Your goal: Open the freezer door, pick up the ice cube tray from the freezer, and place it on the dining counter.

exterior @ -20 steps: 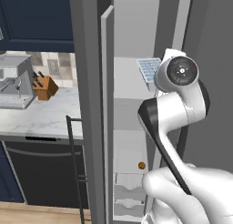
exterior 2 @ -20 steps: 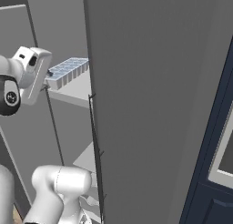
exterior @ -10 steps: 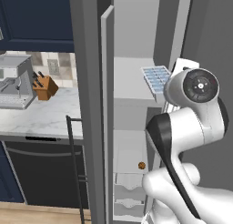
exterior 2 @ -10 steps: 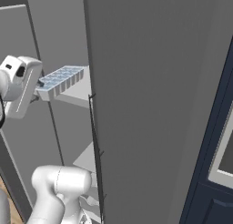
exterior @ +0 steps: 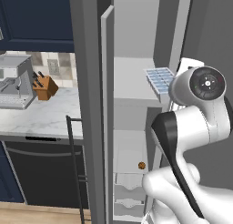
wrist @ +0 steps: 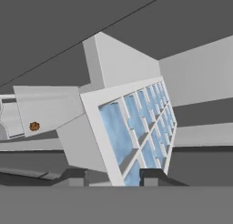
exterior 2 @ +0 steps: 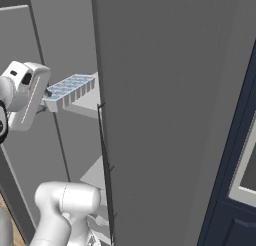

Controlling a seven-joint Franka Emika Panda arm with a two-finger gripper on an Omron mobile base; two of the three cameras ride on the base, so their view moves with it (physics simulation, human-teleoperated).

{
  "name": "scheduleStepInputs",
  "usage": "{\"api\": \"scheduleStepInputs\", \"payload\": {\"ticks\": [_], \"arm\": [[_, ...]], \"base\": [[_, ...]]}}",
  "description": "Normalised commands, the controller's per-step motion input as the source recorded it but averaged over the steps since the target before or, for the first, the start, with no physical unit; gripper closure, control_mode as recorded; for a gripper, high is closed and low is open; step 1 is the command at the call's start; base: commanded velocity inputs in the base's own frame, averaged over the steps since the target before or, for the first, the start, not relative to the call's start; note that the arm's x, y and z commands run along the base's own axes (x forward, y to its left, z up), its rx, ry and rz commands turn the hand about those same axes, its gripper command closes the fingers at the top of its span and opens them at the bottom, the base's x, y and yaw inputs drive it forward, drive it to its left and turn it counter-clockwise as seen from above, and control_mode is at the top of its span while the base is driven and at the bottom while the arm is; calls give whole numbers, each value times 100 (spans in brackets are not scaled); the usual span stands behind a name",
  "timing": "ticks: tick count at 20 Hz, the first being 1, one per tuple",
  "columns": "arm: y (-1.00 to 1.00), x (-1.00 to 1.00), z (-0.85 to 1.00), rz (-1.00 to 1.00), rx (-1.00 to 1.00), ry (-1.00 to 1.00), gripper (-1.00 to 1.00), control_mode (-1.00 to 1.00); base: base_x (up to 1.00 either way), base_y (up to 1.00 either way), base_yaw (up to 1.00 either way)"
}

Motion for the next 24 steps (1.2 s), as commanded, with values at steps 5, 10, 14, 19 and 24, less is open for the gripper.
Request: {"api": "scheduleStepInputs", "payload": {"ticks": [5, 10, 14, 19, 24], "arm": [[-7, 0, 0, 0, 0, 0, 100, -100], [0, 0, 0, 0, 0, 0, 100, 100], [0, 0, 0, 0, 0, 0, 100, 100], [0, 0, 0, 0, 0, 0, 100, 100], [0, 0, 0, 0, 0, 0, 100, 100]], "base": [[0, 0, 0], [-24, 0, 1], [-59, 0, 12], [-63, 0, 28], [-44, -3, 32]]}}
